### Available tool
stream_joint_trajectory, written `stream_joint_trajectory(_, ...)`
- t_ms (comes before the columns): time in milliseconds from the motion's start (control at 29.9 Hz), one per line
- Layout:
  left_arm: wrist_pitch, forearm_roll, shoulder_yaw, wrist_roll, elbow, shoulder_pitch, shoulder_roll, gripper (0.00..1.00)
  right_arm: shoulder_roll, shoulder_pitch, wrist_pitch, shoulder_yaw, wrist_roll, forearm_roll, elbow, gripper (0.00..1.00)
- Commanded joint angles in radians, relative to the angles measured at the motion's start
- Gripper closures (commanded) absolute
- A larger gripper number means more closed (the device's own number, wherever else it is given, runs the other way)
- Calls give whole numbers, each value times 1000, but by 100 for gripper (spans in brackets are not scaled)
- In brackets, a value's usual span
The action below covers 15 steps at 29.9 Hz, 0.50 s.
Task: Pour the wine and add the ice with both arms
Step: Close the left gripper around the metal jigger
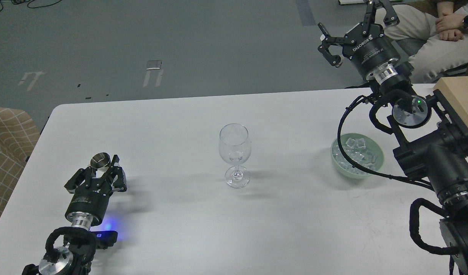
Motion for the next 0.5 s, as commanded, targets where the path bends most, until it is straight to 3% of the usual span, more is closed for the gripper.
stream_joint_trajectory(0, -2, 0, 0, -1, -2, 1, 0, 55, 0, 1, -1, 0, 1, 0, 0, 0)
stream_joint_trajectory(468, -14, 0, 0, -3, -9, 9, 0, 69, 0, 2, -2, 0, 0, 0, 0, 0)
